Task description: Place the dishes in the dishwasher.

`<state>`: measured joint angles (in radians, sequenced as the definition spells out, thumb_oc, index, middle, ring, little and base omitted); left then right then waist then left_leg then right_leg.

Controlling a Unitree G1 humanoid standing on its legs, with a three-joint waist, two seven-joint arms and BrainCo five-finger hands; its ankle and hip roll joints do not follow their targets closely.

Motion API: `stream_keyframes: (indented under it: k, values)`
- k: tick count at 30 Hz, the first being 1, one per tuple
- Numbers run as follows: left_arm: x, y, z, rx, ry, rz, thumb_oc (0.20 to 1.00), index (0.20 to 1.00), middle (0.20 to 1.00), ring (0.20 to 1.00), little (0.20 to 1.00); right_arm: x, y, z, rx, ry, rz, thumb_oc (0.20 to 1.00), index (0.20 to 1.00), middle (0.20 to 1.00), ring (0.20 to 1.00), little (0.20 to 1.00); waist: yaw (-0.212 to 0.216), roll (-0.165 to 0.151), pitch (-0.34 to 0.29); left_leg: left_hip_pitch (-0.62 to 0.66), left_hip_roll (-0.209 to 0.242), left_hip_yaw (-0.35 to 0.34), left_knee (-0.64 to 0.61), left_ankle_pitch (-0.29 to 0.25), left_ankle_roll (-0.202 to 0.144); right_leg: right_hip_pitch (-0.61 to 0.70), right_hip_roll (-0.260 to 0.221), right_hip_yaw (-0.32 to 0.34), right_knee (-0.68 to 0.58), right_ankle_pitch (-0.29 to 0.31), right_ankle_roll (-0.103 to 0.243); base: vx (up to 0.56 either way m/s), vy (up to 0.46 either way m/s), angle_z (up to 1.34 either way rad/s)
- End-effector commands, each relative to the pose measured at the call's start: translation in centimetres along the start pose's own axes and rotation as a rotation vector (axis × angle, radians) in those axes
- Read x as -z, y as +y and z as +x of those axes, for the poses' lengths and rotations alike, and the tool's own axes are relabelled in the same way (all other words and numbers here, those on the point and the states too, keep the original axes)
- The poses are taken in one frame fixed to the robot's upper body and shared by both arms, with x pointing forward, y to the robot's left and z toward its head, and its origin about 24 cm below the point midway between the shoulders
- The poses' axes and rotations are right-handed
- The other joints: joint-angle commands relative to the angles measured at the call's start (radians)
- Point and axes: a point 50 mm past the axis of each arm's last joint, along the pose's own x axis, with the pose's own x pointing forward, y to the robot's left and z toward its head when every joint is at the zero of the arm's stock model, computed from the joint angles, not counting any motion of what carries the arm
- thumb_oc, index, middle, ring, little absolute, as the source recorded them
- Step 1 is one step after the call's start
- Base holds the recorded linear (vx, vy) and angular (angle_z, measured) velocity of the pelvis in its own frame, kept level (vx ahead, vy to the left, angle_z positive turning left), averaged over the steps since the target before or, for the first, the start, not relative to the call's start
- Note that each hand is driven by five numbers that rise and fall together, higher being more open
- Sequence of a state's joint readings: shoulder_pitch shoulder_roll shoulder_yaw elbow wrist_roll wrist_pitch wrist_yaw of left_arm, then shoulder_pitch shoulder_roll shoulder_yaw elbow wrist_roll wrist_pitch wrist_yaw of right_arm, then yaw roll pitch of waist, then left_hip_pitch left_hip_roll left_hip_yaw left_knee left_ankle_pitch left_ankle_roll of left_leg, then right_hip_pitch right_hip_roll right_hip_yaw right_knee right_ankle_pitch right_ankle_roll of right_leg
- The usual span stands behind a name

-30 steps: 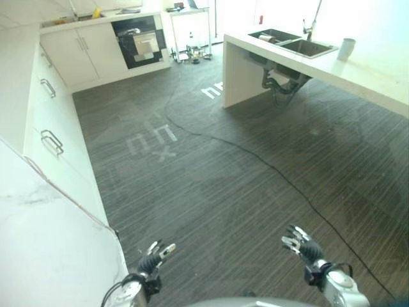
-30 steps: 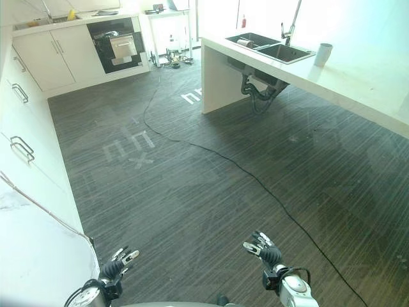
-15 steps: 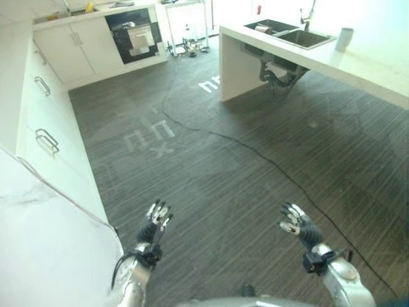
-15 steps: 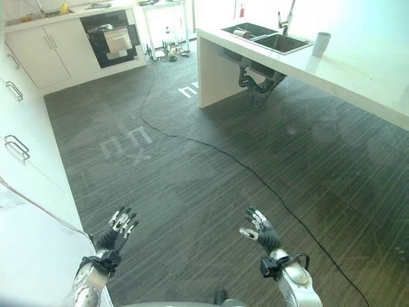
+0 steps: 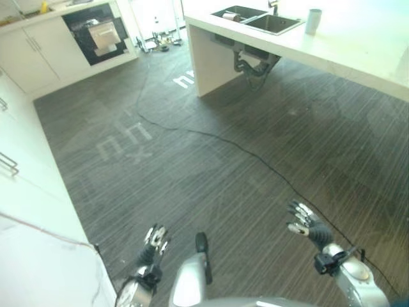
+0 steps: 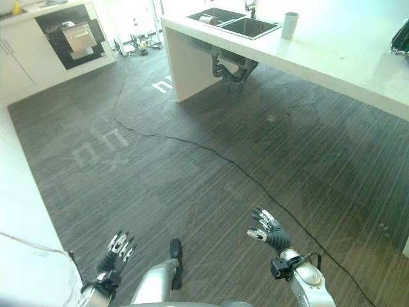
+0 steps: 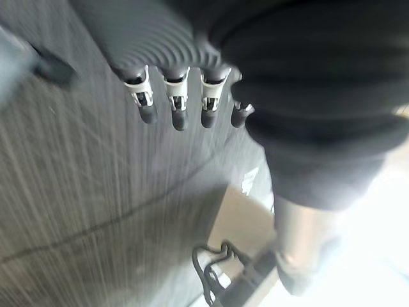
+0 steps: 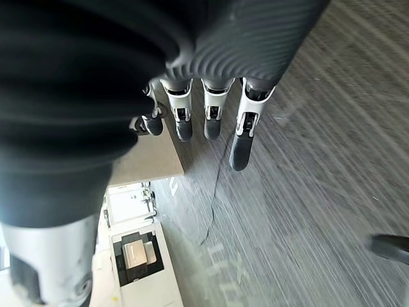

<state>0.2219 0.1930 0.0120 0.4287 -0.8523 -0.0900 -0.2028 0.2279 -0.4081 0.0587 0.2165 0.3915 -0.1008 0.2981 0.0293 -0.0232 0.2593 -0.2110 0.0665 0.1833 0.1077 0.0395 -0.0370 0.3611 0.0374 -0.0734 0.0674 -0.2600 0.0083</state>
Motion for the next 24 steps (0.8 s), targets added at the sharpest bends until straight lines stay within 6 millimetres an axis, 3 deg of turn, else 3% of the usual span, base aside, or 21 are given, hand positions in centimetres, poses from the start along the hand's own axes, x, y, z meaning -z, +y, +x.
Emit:
stream_keyframes:
  k: [1,3,4,6,7,8,9,11,13,15,17,20,22,23,24]
  values:
    - [-4.3,-1.4,0.3,0.131,-0.12,0.14,1.0,1.0,1.0,1.0,1.0,-3.8,1.1,0.8,-0.043,-0.199,-0.014,1.0,1.0,1.0,1.0,1.0,0.043,-0.012,-0.076,0.059,0.015,-0.042,-0.093,0.054,-0.019,-0.044,-0.11,-0.076,0.089,0.033,0.11,0.48,0.445,-0.02]
    - [-5.3,-2.0,0.7,0.156,-0.132,0.203,1.0,1.0,1.0,1.0,1.0,-4.5,1.7,1.2,-0.042,-0.231,0.002,1.0,1.0,1.0,1.0,1.0,0.06,-0.028,-0.113,0.114,-0.036,-0.063,-0.145,0.03,0.031,-0.111,-0.161,-0.089,0.263,0.17,0.186,0.5,0.519,-0.07]
    - [-5.7,-2.2,0.9,0.163,-0.135,0.22,1.0,1.0,1.0,1.0,1.0,-4.8,1.9,1.5,-0.038,-0.243,0.007,1.0,1.0,1.0,1.0,1.0,0.071,-0.027,-0.123,0.123,-0.054,-0.078,-0.155,0.022,0.046,-0.131,-0.172,-0.088,0.36,0.21,0.199,0.44,0.47,0.39]
    - [-6.1,-2.3,0.9,0.17,-0.136,0.253,1.0,1.0,1.0,1.0,1.0,-4.9,2.4,1.6,-0.036,-0.259,0.022,1.0,1.0,1.0,1.0,1.0,0.085,-0.008,-0.135,0.142,-0.078,-0.119,-0.153,-0.003,0.071,-0.2,-0.195,-0.066,0.613,0.304,0.205,0.41,0.471,0.72]
    - [-6.1,-2.7,0.7,0.171,-0.14,0.249,1.0,1.0,1.0,1.0,1.0,-4.9,3.2,1.6,-0.049,-0.26,0.009,1.0,1.0,1.0,1.0,1.0,0.057,0.038,-0.125,0.21,-0.084,-0.135,-0.164,-0.037,0.09,-0.425,-0.187,-0.045,0.79,0.306,0.163,0.47,0.492,0.2]
    - [-6.4,-3.1,0.7,0.2,-0.148,0.256,1.0,1.0,1.0,1.0,1.0,-5.0,3.0,1.4,-0.037,-0.264,0.0,1.0,1.0,1.0,1.0,1.0,0.039,0.038,-0.116,0.236,-0.099,-0.139,-0.177,-0.033,0.086,-0.479,-0.148,-0.086,0.693,0.239,0.141,0.5,0.376,0.06]
    - [-7.0,-3.8,0.8,0.246,-0.165,0.276,1.0,1.0,1.0,1.0,1.0,-5.3,2.4,1.3,-0.022,-0.274,0.005,1.0,1.0,1.0,1.0,1.0,0.025,0.031,-0.1,0.263,-0.11,-0.135,-0.183,-0.043,0.082,-0.485,-0.143,-0.149,0.555,0.224,0.14,0.39,0.059,0.48]
    - [-7.8,-4.4,0.7,0.289,-0.199,0.302,1.0,1.0,1.0,1.0,1.0,-5.5,1.4,0.7,-0.007,-0.29,0.018,1.0,1.0,1.0,1.0,1.0,-0.002,0.005,-0.081,0.315,-0.122,-0.119,-0.191,-0.074,0.069,-0.486,-0.143,-0.209,0.307,0.254,0.149,0.4,-0.054,1.78]
    - [-7.7,-5.0,0.8,0.308,-0.203,0.317,1.0,1.0,1.0,1.0,1.0,-5.4,0.5,-0.1,0.011,-0.297,0.046,1.0,1.0,1.0,1.0,1.0,-0.056,-0.022,-0.079,0.358,-0.142,-0.149,-0.183,-0.113,0.066,-0.473,-0.103,-0.122,0.073,0.293,0.152,0.5,-0.054,2.07]
    - [-7.1,-5.2,0.8,0.306,-0.195,0.317,1.0,1.0,1.0,1.0,1.0,-5.5,0.4,-0.5,0.022,-0.308,0.036,1.0,1.0,1.0,1.0,1.0,-0.082,-0.028,-0.08,0.402,-0.158,-0.177,-0.182,-0.149,0.071,-0.52,-0.112,-0.112,-0.006,0.365,0.176,0.53,-0.061,1.27]
    - [-6.5,-5.1,0.2,0.317,-0.193,0.326,1.0,1.0,1.0,1.0,1.0,-6.6,0.6,-0.6,0.015,-0.357,0.03,1.0,1.0,1.0,1.0,1.0,-0.094,-0.033,-0.066,0.471,-0.172,-0.2,-0.155,-0.222,0.087,-0.596,-0.154,-0.168,-0.03,0.446,0.196,0.79,-0.144,0.34]
    - [-6.5,-5.2,0.0,0.325,-0.192,0.342,1.0,1.0,1.0,1.0,1.0,-7.5,0.8,-0.6,0.01,-0.393,0.02,1.0,1.0,1.0,1.0,1.0,-0.101,-0.04,-0.079,0.507,-0.179,-0.195,-0.122,-0.274,0.089,-0.585,-0.155,-0.202,-0.041,0.462,0.193,0.58,-0.132,-0.14]
    - [-6.7,-5.3,0.0,0.328,-0.191,0.327,1.0,1.0,1.0,1.0,1.0,-8.3,0.5,-0.7,0.01,-0.413,-0.006,1.0,1.0,1.0,1.0,1.0,-0.113,-0.029,-0.108,0.532,-0.164,-0.172,-0.084,-0.303,0.074,-0.565,-0.149,-0.21,-0.018,0.435,0.164,0.45,-0.114,-0.18]
    - [-6.8,-5.5,0.0,0.33,-0.192,0.321,1.0,1.0,1.0,1.0,1.0,-8.6,0.4,-0.7,0.008,-0.417,-0.018,1.0,1.0,1.0,1.0,1.0,-0.116,-0.023,-0.118,0.54,-0.154,-0.163,-0.07,-0.305,0.063,-0.558,-0.146,-0.213,-0.011,0.42,0.153,0.39,-0.115,0.0]
    - [-6.9,-5.7,0.0,0.334,-0.194,0.313,1.0,1.0,1.0,1.0,1.0,-8.9,0.4,-0.6,0.005,-0.422,-0.036,1.0,1.0,1.0,1.0,1.0,-0.119,-0.011,-0.131,0.544,-0.131,-0.15,-0.031,-0.269,0.039,-0.542,-0.133,-0.219,-0.003,0.393,0.132,0.36,-0.14,-0.07]
